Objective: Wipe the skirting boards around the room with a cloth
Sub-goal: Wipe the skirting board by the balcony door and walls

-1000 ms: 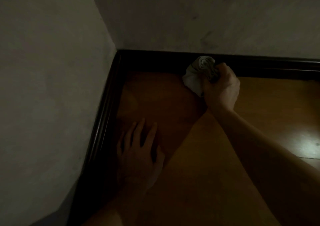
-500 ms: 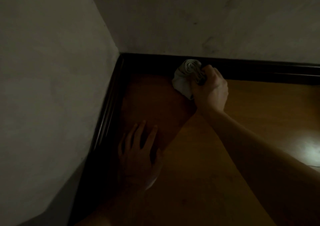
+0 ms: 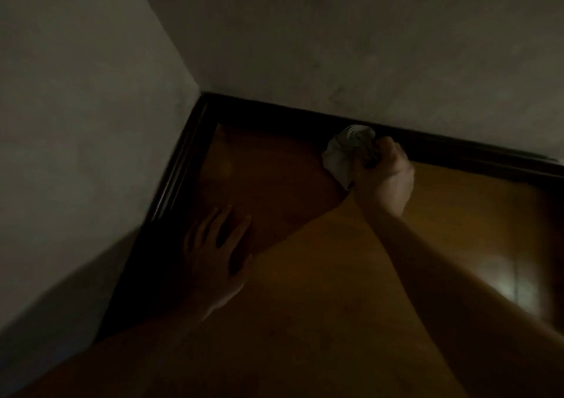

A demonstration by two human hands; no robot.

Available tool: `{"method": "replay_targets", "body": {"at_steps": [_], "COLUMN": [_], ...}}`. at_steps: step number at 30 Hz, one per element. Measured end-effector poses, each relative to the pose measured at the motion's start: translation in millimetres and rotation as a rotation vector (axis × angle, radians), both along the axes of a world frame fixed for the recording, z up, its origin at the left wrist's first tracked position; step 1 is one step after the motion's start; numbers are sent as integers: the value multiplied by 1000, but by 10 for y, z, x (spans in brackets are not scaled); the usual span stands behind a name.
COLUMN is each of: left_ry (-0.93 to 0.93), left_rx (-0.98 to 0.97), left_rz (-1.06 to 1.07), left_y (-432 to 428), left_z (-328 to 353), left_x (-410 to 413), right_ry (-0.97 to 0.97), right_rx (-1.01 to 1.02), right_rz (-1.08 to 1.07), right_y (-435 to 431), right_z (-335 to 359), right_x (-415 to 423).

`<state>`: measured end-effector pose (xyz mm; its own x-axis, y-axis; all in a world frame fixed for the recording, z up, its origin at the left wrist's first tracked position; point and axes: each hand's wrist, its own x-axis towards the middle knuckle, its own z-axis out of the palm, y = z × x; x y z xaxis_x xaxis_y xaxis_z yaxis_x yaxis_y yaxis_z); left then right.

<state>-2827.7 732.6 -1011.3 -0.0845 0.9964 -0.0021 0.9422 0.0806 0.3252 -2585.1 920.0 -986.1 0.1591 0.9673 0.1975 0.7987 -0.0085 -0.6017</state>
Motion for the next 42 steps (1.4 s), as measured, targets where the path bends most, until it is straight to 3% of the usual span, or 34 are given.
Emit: {"method": "replay_targets", "body": {"at_steps": [5,11,16,22,27,33,42], "left_ry": [-43,21,47,60,80,87,103], "left_rx": [33,27,62,105,109,108,106], "left_rz": [15,-15,-74,-82,-66,-89,-88], "left_y": [-8,45,353,453,449,460,476], "left_z": [-1,-86,-121,-232,-231,-264,-289], "left_x": [17,7,406,452,461,425,424], "right_ry": [0,53,28,52,44,80,52], "right_rx": [17,89,18,81,69,115,113], "right_rz": [56,-70,10,-193,-55,-158,-38], "right_y": [13,-57,-43,-143,-78,-114,-63], "right_z": [-5,-85,-1,-100,-72,-152,-147], "right_x": [-66,144,-36,273,62,217,228]}}
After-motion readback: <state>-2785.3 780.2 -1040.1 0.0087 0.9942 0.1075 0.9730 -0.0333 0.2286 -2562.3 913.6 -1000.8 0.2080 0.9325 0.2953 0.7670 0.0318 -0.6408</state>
